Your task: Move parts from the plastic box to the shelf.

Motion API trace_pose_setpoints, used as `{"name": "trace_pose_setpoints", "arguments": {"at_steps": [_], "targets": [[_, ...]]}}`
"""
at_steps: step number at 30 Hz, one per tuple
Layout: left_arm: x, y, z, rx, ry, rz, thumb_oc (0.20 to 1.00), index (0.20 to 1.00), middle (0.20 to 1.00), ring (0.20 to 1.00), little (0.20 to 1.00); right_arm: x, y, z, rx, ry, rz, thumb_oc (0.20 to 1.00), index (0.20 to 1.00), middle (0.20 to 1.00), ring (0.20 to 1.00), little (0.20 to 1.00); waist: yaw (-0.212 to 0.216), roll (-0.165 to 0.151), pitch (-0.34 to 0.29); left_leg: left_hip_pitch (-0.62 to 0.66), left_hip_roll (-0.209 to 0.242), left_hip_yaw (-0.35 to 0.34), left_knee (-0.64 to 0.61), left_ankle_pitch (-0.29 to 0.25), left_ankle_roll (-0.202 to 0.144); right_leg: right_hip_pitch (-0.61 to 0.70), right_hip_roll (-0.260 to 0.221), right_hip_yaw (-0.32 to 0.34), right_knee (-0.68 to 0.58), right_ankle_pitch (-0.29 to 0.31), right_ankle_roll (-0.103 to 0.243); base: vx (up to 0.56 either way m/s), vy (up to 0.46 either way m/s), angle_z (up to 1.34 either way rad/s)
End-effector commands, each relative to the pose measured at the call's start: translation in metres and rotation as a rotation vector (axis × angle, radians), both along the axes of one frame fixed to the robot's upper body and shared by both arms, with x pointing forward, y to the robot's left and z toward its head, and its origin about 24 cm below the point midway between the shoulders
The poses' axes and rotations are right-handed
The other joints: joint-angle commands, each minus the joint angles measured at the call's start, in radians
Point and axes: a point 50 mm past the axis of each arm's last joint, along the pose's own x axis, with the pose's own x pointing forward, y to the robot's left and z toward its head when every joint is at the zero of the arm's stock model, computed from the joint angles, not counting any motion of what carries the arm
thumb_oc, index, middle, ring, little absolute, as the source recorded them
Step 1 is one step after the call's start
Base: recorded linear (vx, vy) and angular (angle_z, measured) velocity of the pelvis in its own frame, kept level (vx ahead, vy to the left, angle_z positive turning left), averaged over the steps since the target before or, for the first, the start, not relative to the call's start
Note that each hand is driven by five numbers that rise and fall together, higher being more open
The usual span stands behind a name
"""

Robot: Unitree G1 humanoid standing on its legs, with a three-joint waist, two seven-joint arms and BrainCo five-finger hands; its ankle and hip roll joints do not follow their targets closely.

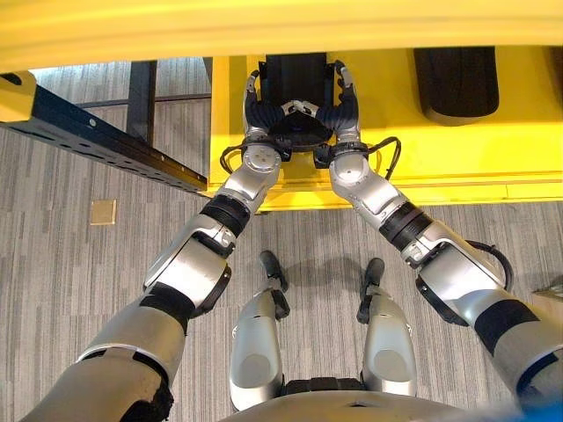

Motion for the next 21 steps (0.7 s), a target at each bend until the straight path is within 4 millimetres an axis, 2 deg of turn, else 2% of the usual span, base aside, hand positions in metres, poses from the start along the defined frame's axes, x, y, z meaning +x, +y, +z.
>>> {"name": "trace_pose_setpoints", "arguments": {"at_steps": [1, 6, 16, 21], "targets": [[-0.003, -0.025, 0.051, 0.023, -0.208, -0.05, 1.0, 1.0, 1.0, 1.0, 1.0, -0.014, 0.023, 0.066, 0.063, -0.276, 0.029, 1.0, 1.0, 1.0, 1.0, 1.0, 0.033, 0.017, 0.022, 0.103, -0.064, -0.051, -0.049, -0.049, -0.036, -0.011, 0.048, -0.003, 0.12, -0.08, 0.022, 0.01, 0.005, 0.06], [-0.005, -0.023, 0.05, 0.014, -0.226, -0.049, 1.0, 1.0, 1.0, 1.0, 1.0, -0.016, 0.02, 0.07, 0.069, -0.289, 0.022, 1.0, 1.0, 1.0, 1.0, 1.0, 0.032, 0.025, 0.022, 0.107, -0.067, -0.049, -0.052, -0.051, -0.035, -0.011, 0.047, -0.002, 0.123, -0.085, 0.021, 0.0, 0.002, 0.01], [-0.009, -0.002, 0.036, -0.014, -0.233, -0.018, 1.0, 1.0, 1.0, 1.0, 1.0, -0.022, 0.014, 0.065, 0.076, -0.31, 0.019, 1.0, 1.0, 1.0, 1.0, 1.0, 0.04, 0.041, 0.022, 0.116, -0.076, -0.053, -0.055, -0.054, -0.033, -0.001, 0.04, -0.014, 0.129, -0.098, 0.015, 0.0, 0.0, 0.0], [-0.014, 0.006, 0.034, -0.023, -0.294, -0.022, 1.0, 1.0, 1.0, 1.0, 1.0, -0.026, 0.011, 0.063, 0.061, -0.33, 0.019, 1.0, 1.0, 1.0, 1.0, 1.0, 0.042, 0.044, 0.022, 0.125, -0.08, -0.054, -0.064, -0.053, -0.031, 0.006, 0.042, -0.016, 0.125, -0.101, 0.012, -0.01, -0.003, 0.0]]}}
